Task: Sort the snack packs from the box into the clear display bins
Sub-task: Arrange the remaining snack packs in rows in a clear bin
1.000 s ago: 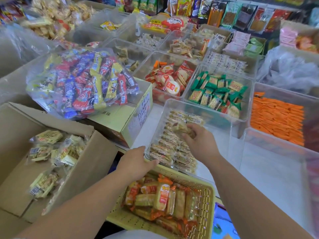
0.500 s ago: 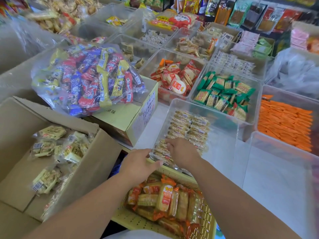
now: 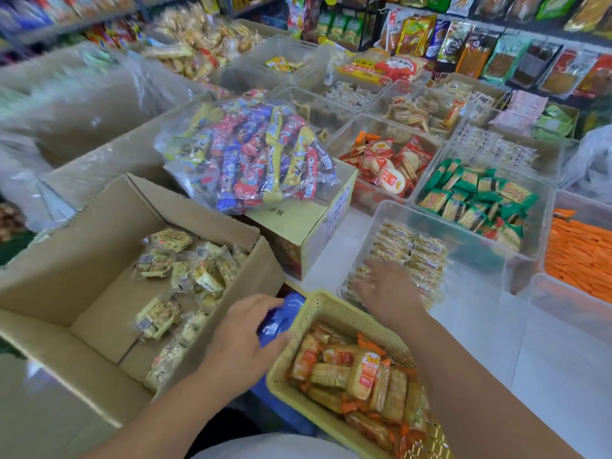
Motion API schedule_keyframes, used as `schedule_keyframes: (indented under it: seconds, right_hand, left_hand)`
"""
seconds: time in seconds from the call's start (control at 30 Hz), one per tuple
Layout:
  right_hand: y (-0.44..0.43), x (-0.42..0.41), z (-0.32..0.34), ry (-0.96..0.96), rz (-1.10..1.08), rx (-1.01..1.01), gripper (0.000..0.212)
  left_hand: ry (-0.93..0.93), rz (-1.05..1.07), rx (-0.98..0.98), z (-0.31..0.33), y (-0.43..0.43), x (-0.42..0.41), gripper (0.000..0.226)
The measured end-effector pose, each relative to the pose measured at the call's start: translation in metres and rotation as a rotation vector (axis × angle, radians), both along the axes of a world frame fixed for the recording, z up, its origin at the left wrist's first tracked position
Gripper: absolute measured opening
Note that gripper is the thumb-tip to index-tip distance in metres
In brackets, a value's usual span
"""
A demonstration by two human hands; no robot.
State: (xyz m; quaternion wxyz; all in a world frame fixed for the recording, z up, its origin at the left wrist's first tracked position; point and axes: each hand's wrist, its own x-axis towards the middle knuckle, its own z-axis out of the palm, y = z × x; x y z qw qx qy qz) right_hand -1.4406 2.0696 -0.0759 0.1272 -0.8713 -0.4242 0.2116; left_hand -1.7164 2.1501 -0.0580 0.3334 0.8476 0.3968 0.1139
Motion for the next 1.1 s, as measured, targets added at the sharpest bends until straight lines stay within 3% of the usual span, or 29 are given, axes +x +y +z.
schedule_keyframes:
  seconds: [0.1,0.17,0.27,0.33,0.43,0.6,0.77,0.97,1.1]
  right_hand:
    - [0.017,-0.045,0.019,-0.089,0.043,0.15,0.051]
    - [0.029,-0.087,0.029,-0.069,0.146,0.264,0.047]
    - [0.05,-0.153,0.033,0.015,0.298,0.308,0.046]
    - [0.066,-0.193,0.028,0.032,0.363,0.295,0.047]
    - [0.084,-0.242,0.015,0.067,0.331,0.24,0.049]
    - [0.091,-0.283,-0.007,-0.042,0.204,0.028,0.053]
    - [0.093,-0.292,-0.002,-0.054,0.101,-0.026,0.051]
    - [0.095,-0.297,0.003,-0.039,0.058,-0.064,0.038]
    - [0.096,-0.299,0.002,-0.054,0.035,-0.077,0.038]
  left_hand:
    - [-0.068,0.209,-0.04,0.01,0.017,-0.063,0.034]
    - [-0.11,0.335,-0.088,0.013,0.034,-0.096,0.03]
    - [-0.033,0.438,-0.11,0.007,0.076,-0.135,0.028]
    - [0.106,0.406,-0.16,-0.005,0.11,-0.155,0.03]
    - [0.325,0.301,-0.234,-0.023,0.156,-0.175,0.051]
    - [0.443,0.163,-0.373,-0.051,0.217,-0.182,0.074]
    - [0.503,0.076,-0.575,-0.073,0.246,-0.166,0.071]
    - [0.46,0.05,-0.813,-0.093,0.243,-0.161,0.043]
    - [0.449,0.044,-0.897,-0.096,0.237,-0.161,0.05]
